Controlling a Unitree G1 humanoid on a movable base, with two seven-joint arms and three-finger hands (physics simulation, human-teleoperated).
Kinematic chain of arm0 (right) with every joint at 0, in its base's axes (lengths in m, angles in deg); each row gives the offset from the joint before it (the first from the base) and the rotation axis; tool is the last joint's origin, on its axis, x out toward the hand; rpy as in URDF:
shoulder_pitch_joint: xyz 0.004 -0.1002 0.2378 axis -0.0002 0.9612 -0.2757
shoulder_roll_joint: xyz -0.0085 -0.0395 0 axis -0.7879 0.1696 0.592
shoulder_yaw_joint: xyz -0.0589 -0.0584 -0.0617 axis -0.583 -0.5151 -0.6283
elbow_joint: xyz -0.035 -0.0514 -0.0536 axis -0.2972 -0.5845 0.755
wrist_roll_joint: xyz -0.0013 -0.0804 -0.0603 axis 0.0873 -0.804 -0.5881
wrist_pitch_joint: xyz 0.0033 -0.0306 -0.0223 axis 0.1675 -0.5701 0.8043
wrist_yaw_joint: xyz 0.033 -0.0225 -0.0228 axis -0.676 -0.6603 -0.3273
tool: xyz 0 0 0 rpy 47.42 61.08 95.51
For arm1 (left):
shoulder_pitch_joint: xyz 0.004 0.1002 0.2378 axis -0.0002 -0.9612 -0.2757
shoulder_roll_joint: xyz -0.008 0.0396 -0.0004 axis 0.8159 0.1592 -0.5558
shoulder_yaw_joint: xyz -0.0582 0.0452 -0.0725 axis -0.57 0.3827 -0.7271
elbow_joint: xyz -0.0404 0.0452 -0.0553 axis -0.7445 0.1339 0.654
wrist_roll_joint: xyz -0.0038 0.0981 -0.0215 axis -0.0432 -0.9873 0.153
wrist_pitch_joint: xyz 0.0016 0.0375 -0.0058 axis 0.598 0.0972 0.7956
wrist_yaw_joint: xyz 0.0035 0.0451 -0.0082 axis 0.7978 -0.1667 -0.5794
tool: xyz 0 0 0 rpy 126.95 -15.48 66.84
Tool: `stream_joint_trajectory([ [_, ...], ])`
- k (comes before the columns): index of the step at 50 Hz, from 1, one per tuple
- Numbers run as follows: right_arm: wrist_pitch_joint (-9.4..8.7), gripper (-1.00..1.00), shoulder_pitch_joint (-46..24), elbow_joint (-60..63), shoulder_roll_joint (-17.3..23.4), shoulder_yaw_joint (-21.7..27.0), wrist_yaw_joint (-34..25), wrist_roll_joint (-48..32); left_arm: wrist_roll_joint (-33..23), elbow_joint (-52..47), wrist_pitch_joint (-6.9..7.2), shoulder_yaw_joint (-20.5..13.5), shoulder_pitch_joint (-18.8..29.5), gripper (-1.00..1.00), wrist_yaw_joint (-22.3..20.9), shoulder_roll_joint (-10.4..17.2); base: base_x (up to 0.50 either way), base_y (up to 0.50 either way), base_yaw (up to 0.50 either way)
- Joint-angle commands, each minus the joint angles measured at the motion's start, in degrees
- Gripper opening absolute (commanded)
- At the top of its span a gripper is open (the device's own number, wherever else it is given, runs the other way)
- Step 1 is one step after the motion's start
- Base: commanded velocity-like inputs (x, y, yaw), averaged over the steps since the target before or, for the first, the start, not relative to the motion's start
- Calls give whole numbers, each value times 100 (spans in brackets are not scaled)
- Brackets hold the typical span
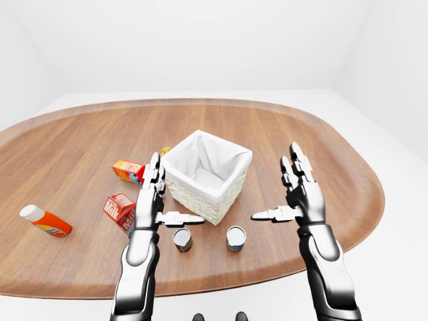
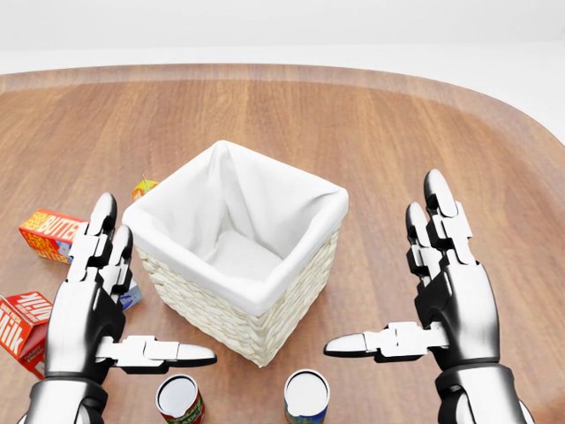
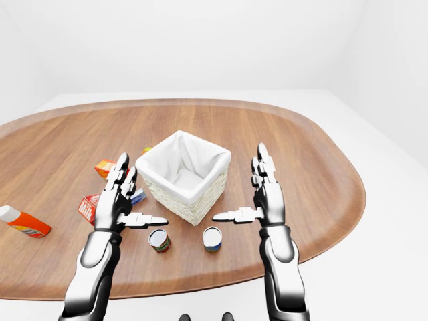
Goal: Pick up the tomato sauce, and put it in the basket.
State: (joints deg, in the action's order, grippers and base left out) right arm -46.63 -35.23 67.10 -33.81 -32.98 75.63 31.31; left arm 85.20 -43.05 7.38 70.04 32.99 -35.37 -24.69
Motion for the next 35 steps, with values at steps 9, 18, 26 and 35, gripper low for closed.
stream_joint_trajectory([
  [9, 0, 100, -2, -3, 0, 0, 13, -7, -52, 677, 0, -62, 109, 100, 45, 21, 0, 0, 0],
  [18, 0, 100, 70, 138, -2, -5, -112, 116, -50, 588, 0, -47, 95, 100, 45, 23, 30, -6, 0],
  [26, 0, 100, 9, 38, 1, -18, -20, 20, -57, 545, 0, -19, 75, 100, 45, 7, 8, -1, 0],
  [35, 0, 100, -8, 31, 3, 7, -17, 28, -38, 560, 0, 19, 38, 100, 37, -10, 0, 0, 0],
])
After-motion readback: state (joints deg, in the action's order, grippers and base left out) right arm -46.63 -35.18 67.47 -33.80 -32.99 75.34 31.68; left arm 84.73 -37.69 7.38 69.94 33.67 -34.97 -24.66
